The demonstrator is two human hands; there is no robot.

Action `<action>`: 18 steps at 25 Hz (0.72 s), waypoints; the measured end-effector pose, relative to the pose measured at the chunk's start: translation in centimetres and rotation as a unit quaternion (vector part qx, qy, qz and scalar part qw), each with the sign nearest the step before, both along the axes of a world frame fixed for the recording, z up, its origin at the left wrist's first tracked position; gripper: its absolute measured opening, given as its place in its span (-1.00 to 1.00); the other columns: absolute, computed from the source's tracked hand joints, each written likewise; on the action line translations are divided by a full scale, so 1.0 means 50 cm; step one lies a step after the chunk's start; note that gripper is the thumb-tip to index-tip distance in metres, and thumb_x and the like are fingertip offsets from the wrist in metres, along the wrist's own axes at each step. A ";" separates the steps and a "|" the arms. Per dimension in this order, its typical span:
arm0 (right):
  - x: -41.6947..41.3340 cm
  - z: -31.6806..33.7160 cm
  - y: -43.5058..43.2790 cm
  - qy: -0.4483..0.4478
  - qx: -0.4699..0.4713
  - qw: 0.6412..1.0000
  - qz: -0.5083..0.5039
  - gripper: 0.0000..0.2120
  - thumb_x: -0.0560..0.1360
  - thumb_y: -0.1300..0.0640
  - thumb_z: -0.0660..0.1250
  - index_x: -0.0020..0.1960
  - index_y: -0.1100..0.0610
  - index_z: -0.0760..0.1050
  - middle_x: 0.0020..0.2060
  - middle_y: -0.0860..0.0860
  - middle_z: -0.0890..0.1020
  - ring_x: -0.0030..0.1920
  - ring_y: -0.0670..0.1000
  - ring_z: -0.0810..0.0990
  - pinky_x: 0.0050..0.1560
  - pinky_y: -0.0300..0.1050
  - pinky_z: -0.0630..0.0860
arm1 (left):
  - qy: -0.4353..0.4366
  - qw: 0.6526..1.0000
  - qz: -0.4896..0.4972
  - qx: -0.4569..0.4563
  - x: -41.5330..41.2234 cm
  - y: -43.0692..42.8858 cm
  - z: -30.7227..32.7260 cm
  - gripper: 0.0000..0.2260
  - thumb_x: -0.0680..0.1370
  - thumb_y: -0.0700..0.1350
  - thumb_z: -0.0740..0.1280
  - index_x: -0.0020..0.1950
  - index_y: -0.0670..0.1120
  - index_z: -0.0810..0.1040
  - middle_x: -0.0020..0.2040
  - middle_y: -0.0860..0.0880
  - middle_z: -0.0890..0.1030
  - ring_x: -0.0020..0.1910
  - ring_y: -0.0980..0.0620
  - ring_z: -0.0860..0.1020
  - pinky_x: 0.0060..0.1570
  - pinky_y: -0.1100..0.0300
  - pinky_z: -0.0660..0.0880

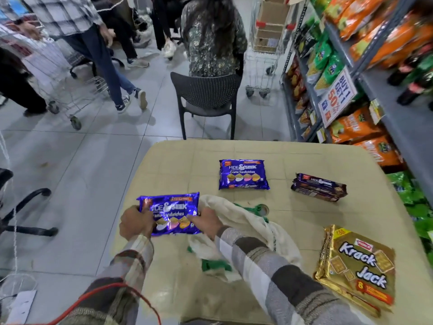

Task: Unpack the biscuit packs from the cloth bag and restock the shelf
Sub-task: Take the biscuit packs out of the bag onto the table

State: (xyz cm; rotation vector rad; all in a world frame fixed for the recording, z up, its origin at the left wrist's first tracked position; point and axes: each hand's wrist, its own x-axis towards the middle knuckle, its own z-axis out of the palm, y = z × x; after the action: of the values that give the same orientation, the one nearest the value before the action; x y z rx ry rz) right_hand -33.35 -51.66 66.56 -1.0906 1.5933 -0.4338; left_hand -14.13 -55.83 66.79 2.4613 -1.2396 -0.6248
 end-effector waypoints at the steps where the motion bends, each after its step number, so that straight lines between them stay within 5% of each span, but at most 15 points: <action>1: -0.035 0.014 -0.025 0.009 -0.014 1.000 -0.017 -0.79 0.53 0.09 0.35 -0.24 0.15 0.54 -0.32 0.03 0.55 -0.28 0.01 0.50 -0.24 -0.18 0.38 | 0.006 1.000 -0.012 -0.015 -0.034 -0.029 0.011 -0.67 0.55 0.09 0.30 -0.06 -0.17 0.65 -0.05 -0.28 0.65 -0.04 -0.33 0.59 -0.08 -0.05 0.51; 6: -0.233 0.061 -0.117 0.081 -0.067 0.991 -0.088 -0.65 0.52 0.03 0.37 -0.33 0.15 0.34 -0.34 0.08 0.44 -0.26 0.05 0.41 -0.27 -0.10 0.28 | 0.042 0.991 -0.092 -0.083 -0.228 -0.140 0.048 -0.62 0.55 0.17 0.28 -0.06 -0.12 0.67 -0.03 -0.27 0.67 0.00 -0.32 0.60 -0.06 -0.03 0.51; 10: -0.382 0.061 -0.160 0.092 -0.075 0.981 -0.151 -0.74 0.47 0.13 0.37 -0.22 0.35 0.57 -0.27 0.14 0.57 -0.17 0.06 0.51 -0.05 0.00 0.48 | 0.079 0.976 -0.173 -0.104 -0.377 -0.189 0.043 -0.67 0.57 0.08 0.28 -0.11 -0.16 0.67 -0.09 -0.25 0.69 -0.04 -0.28 0.62 -0.12 0.02 0.49; 14: -0.489 0.016 -0.185 0.099 -0.059 0.977 -0.177 -0.80 0.46 0.12 0.34 -0.17 0.27 0.59 -0.02 0.25 0.66 0.11 0.18 0.58 0.14 0.01 0.49 | 0.091 0.967 -0.224 -0.078 -0.488 -0.230 0.001 -0.75 0.55 -0.03 0.30 -0.09 -0.18 0.67 -0.10 -0.22 0.69 -0.08 -0.25 0.63 -0.15 0.05 0.48; 18: -0.523 -0.055 -0.196 0.075 -0.024 0.978 -0.191 -0.79 0.44 0.13 0.33 -0.03 0.24 0.63 0.07 0.21 0.63 0.15 0.17 0.58 0.15 -0.02 0.50 | 0.071 0.967 -0.241 -0.047 -0.519 -0.248 -0.066 -0.77 0.54 -0.06 0.30 -0.09 -0.19 0.66 -0.12 -0.22 0.69 -0.09 -0.25 0.63 -0.13 0.01 0.53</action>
State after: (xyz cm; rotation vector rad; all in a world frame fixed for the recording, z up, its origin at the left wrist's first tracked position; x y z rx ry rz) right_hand -59.48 -61.46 63.83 -0.8670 1.9449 -0.6601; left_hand -40.10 -68.21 63.48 1.9996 -1.7761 -0.8230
